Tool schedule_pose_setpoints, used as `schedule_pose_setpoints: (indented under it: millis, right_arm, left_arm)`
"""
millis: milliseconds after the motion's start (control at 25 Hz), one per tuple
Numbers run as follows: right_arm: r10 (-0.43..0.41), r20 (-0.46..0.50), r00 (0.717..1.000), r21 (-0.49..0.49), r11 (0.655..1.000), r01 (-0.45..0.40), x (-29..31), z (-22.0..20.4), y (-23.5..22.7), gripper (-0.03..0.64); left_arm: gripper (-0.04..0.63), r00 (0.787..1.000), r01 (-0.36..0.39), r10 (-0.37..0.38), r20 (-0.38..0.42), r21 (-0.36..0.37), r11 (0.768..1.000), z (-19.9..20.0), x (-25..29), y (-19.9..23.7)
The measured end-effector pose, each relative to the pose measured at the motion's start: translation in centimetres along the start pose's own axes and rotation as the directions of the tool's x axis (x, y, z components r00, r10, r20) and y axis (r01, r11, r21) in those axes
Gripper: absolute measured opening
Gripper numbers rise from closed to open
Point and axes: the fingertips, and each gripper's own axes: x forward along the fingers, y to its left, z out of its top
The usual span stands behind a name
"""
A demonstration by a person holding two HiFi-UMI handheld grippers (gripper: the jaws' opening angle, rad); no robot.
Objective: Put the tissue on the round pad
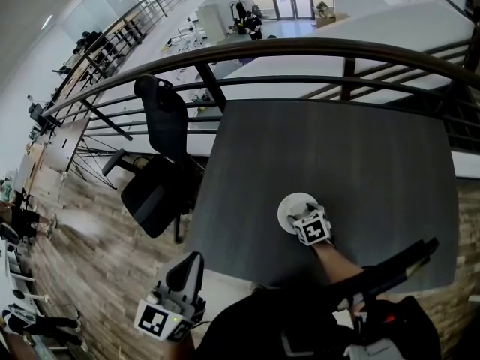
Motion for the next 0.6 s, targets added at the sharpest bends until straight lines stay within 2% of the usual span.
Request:
schedule_pose_setpoints:
  millis: [240,600]
  right_arm:
    - [-0.006,-0.042,0.999,-0.038,0.999,0.004,1.0,-0.6,0.2,0.324]
    - [-0.038,-0.124,0.992,-0.117,0.993,0.024,1.5,-1.8,0.3,0.324]
  left_arm:
    - [0.003,1.0,-0.017,0.017,-0.022,0.0,1.0,-0.4,-0.4,0.2]
    - [0.003,1.0,-0.025,0.025,-0.008,-0.003,1.0,-0.2,-0.6,-0.1]
